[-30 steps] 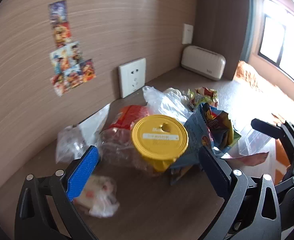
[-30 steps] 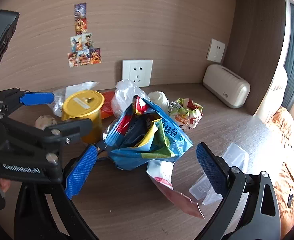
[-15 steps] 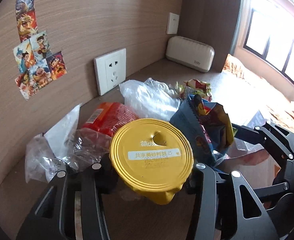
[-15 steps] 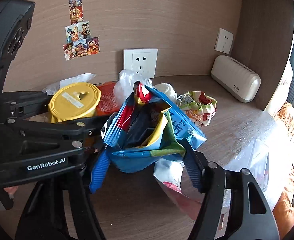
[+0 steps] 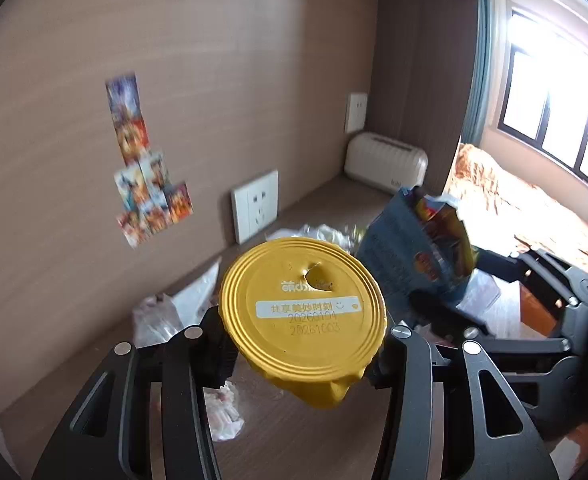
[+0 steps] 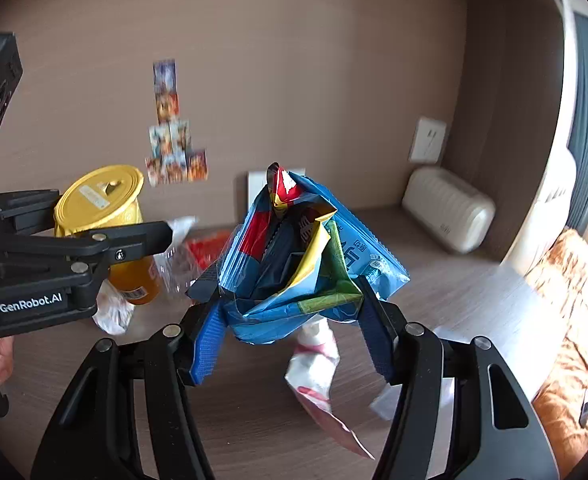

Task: Collect trash
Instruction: 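Grasp the yellow-lidded cup with the left tool while the right tool grasps the blue chip bag, then carry the cup and chip bag over the white trash bin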

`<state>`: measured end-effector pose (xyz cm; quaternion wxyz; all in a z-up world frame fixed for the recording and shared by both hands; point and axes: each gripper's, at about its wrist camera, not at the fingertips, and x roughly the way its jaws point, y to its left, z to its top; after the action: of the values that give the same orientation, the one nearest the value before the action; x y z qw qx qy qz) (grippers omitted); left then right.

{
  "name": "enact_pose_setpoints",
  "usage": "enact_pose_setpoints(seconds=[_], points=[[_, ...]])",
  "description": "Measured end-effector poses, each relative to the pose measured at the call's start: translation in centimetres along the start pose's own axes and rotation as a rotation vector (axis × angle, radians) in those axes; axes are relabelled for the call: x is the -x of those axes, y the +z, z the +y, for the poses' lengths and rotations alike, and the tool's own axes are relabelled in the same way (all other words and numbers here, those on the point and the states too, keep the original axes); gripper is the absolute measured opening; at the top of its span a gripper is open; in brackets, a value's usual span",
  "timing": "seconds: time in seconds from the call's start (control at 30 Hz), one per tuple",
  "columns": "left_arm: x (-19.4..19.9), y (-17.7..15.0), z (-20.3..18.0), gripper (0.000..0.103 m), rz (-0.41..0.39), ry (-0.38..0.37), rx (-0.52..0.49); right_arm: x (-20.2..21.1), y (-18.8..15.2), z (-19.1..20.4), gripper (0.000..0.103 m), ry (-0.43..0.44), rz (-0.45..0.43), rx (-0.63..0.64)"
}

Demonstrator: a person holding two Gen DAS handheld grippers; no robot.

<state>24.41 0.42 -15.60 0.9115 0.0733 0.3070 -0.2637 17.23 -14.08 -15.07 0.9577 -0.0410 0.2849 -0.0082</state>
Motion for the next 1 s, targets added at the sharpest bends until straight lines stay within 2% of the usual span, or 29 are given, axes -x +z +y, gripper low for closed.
enact_pose_setpoints(seconds=[0.2, 0.43, 0.73, 1.0], points=[[2.8, 1.2, -3.1, 0.048, -0.045, -0.011, -0.020, 4.8, 1.1, -2.0, 0.062, -0.039, -0.075, 0.006], [4.5, 2.1, -9.1, 0.048, -0.071, -0.091, -0.054, 10.6, 0.0, -6.4, 0.062, -0.116, -0.108, -0.025], [4.3, 1.5, -18.7, 0.046, -0.043, -0.222, -0.118, 16.2, -4.1, -13.0, 0.062, -0.241, -0.076, -0.088], [3.3, 0.3, -27.8, 0.046, 0.012, -0.341, -0.192, 20.7, -9.7, -19.2, 0.062, -0.372, -0.005, -0.158]])
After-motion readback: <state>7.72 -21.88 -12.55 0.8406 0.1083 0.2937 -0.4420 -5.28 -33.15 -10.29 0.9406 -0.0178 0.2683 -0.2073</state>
